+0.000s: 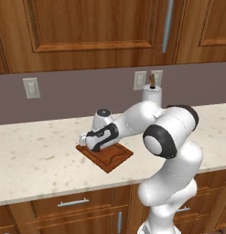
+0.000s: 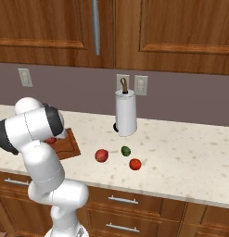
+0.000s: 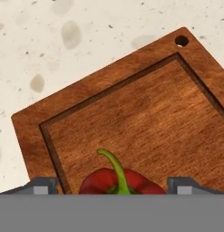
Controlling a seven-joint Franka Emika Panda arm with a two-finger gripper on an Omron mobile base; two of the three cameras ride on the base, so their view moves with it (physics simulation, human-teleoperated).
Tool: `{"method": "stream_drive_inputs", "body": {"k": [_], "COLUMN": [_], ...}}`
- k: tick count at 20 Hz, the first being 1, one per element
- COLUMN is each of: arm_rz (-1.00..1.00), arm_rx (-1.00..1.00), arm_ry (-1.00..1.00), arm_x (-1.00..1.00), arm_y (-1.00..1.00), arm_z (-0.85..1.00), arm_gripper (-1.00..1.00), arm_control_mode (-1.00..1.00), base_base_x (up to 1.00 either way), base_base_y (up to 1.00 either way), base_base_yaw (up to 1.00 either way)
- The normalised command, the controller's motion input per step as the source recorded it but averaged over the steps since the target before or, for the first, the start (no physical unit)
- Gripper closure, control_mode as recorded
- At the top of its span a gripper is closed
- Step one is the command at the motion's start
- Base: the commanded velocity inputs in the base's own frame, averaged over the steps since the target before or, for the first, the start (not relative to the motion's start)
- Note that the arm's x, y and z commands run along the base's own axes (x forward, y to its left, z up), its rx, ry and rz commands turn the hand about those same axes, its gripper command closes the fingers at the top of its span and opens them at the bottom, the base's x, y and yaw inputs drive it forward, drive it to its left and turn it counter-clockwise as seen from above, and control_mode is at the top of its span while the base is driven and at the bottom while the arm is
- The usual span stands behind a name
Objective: Place the avocado, onion, tomato, and bell pepper on the cutting board.
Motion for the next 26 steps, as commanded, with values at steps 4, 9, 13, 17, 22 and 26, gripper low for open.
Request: {"method": "stream_drive_inputs", "body": {"k": [4,9,13,17,22,26], "arm_rz": [0.0,0.0,0.0,0.0,0.0,0.0], "arm_rx": [0.0,0.0,0.0,0.0,0.0,0.0], "arm_ry": [0.0,-0.12,-0.15,-0.14,-0.1,-0.06], "arm_x": [0.0,-0.1,-0.1,-0.34,-0.75,-0.98], "arm_y": [0.0,-0.01,0.0,-0.09,-0.34,-0.66], "arm_z": [0.0,0.31,0.52,0.61,0.66,0.65], "arm_gripper": [-1.0,-1.0,-1.0,-1.0,-1.0,-1.0], "arm_control_mode": [-1.0,-1.0,-1.0,-1.0,-1.0,-1.0], "base_base_x": [0.0,0.0,0.0,0.0,0.0,0.0], "base_base_y": [0.0,0.0,0.0,0.0,0.0,0.0], "base_base_yaw": [0.0,0.0,0.0,0.0,0.0,0.0]}}
